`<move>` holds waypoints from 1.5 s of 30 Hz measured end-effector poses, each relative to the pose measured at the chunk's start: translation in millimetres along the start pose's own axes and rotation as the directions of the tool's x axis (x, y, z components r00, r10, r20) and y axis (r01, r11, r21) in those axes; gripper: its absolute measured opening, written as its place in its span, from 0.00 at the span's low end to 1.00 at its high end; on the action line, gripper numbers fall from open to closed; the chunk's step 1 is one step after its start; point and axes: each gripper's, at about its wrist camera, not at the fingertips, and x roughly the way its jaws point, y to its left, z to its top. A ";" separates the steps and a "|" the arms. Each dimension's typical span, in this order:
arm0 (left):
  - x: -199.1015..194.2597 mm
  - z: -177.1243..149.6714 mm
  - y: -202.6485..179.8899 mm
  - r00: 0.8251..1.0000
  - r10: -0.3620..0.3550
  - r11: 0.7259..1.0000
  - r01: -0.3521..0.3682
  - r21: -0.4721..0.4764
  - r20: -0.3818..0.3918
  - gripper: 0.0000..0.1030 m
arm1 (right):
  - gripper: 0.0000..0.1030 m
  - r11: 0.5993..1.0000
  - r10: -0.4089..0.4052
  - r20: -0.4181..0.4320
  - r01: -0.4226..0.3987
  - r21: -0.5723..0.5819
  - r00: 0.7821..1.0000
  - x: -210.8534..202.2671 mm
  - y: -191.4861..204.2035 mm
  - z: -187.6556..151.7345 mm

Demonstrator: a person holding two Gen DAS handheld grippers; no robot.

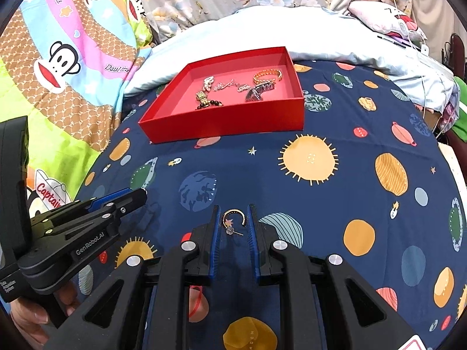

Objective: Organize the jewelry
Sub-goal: 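Grasp the gold hoop earring with the right tool, then carry the gold hoop earring in the right tool over the tray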

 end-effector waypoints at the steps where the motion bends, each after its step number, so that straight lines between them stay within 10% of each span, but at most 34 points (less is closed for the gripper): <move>1: -1.3 0.9 -0.6 1.000 -0.001 1.000 0.001 0.003 0.002 0.19 | 0.16 1.000 0.000 0.003 0.000 0.000 1.000 -0.7 0.2 0.7; 27: 6.7 56.9 -14.2 0.998 -0.011 1.000 0.009 0.023 0.059 0.19 | 0.16 0.999 0.014 0.089 -0.010 -0.044 0.996 1.9 4.8 57.1; 45: 63.7 181.4 -6.0 0.991 0.029 1.000 -0.030 0.007 0.133 0.19 | 0.16 0.997 0.062 0.144 -0.056 -0.045 0.988 65.7 -15.0 193.6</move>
